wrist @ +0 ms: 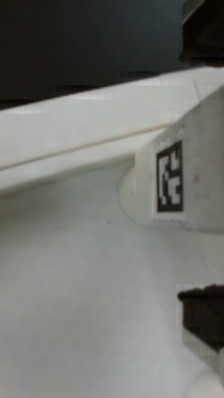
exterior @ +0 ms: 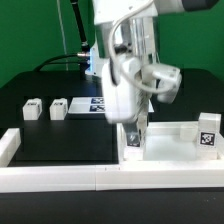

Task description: Assemble square table

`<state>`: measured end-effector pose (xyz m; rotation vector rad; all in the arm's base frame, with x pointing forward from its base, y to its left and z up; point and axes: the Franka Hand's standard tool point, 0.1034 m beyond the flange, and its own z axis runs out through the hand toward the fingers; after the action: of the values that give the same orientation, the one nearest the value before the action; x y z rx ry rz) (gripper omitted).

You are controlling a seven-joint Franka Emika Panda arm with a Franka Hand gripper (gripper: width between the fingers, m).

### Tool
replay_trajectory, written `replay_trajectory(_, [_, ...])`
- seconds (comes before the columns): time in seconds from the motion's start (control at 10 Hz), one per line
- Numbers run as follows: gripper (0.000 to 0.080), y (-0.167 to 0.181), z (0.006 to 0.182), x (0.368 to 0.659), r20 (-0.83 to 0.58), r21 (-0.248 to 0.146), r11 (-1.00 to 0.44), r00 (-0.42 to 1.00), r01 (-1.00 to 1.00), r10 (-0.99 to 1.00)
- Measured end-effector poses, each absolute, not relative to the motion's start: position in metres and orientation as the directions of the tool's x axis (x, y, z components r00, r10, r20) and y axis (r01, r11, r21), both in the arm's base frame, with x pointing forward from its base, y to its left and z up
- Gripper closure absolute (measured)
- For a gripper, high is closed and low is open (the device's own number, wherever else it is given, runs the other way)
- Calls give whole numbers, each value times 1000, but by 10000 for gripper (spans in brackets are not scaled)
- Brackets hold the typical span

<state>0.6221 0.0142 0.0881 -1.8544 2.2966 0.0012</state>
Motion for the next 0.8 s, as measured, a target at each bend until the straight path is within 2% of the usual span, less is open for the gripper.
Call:
replay_trajectory(0.1, [157, 16, 100, 626, -158, -129, 210, -189, -969, -969])
replay_trajectory(0.3, [151, 15, 93, 624, -152, -124, 210, -191, -970, -970])
replay_trajectory(0.6, [150, 15, 93, 624, -151, -123, 210, -191, -970, -970])
replay_trajectory(0.8, [150, 19, 100, 624, -129, -166, 34, -13, -985, -992])
